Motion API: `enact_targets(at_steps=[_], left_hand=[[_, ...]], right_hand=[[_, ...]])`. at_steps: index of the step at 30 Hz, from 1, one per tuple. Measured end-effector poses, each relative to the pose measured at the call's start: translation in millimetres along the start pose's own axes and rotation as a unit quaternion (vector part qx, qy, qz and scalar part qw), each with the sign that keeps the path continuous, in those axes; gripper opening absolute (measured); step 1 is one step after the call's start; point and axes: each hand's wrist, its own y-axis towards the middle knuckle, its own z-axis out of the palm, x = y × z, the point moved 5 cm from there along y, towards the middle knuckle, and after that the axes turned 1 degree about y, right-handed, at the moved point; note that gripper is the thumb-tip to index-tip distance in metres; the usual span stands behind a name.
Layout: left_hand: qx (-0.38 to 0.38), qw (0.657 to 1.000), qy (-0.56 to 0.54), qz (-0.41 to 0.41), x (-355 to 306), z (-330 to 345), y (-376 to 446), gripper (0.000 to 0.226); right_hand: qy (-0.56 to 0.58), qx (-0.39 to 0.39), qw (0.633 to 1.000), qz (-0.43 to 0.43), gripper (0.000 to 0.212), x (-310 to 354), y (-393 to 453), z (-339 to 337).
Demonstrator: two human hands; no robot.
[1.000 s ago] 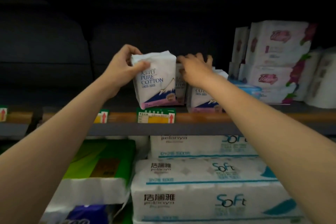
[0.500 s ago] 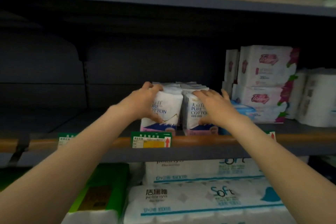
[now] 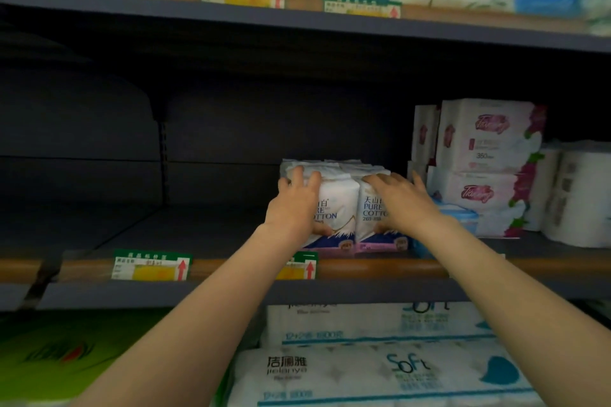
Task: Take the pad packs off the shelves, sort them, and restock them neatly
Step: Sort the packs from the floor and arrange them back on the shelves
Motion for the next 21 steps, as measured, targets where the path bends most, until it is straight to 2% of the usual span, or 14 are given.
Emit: enact_targets(at_steps=[8,14,17,21], left_hand=[[0.015,0.999,0.033,0.025,-3.2,-12.6,-5.9,0.092],[-0.018,0.990,0.143,0.008,-4.3,-13.8,-4.7,0.089],[-0.020,0.992,0.123,-0.013,-2.3,-8.3,-5.7,0.088],[-0.008,0.996,0.089,0.002,-3.1,-8.0,-7.9,0.089]], right_hand=[[0.039,0.007,0.999,-0.012,0.086,-7.5,-4.2,-10.5],[0.063,-0.056,0.996,-0.009,0.076,3.1,0.2,-7.8],[0.070,-0.060,0.996,-0.008,0.075,5.3,1.2,-2.5],[0.069,-0.036,0.997,-0.011,0.077,6.2,-6.1,-3.3]])
